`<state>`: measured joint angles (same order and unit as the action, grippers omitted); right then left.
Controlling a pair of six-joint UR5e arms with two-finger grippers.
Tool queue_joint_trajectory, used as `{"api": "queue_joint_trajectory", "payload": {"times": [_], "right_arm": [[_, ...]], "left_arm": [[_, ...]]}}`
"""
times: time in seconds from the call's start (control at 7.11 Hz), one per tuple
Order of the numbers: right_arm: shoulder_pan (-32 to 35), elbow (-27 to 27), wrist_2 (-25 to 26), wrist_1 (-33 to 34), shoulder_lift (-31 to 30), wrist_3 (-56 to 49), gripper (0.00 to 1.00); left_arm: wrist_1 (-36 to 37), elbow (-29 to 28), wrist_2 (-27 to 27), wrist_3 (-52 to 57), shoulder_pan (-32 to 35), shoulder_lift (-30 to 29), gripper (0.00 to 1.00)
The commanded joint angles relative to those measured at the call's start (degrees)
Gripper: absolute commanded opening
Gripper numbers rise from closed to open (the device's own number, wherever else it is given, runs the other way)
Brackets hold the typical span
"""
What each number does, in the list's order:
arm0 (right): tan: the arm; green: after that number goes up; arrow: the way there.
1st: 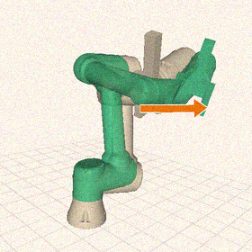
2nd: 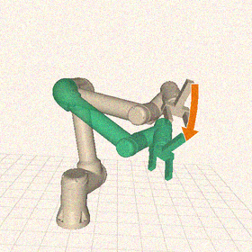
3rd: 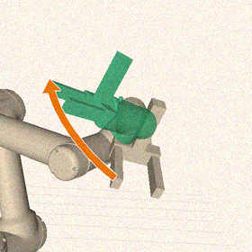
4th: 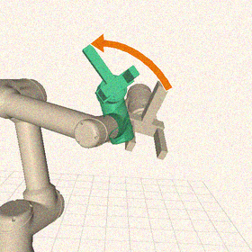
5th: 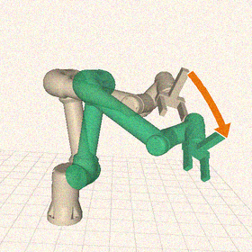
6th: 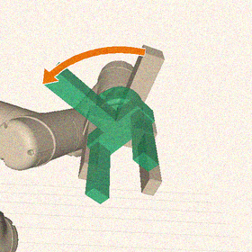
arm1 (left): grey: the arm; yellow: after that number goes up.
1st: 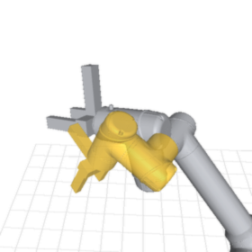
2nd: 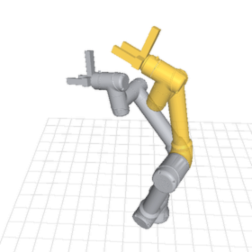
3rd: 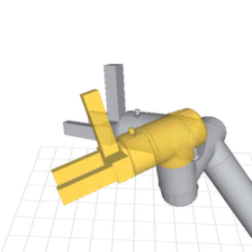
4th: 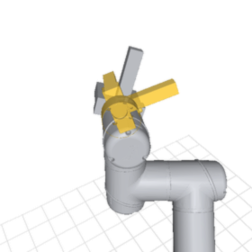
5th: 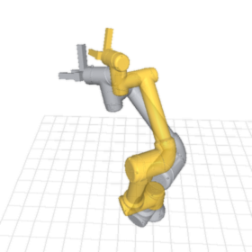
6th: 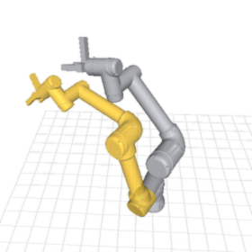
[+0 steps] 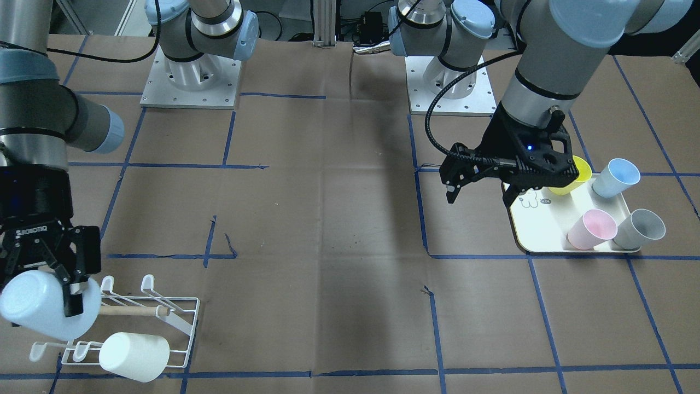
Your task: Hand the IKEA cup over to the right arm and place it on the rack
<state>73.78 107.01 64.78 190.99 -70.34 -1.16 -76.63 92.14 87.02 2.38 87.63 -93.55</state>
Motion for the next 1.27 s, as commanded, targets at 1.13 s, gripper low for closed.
{"api": "queue_joint_trajectory", "payload": {"times": [1.13], "right_arm": [[-7.1,-3.5,-0.9,-1.6,11.5,-14.4,0.32]], "left_arm": [[-9.9,-0.7,3.6,-1.0,0.2,3.3,0.99]]}}
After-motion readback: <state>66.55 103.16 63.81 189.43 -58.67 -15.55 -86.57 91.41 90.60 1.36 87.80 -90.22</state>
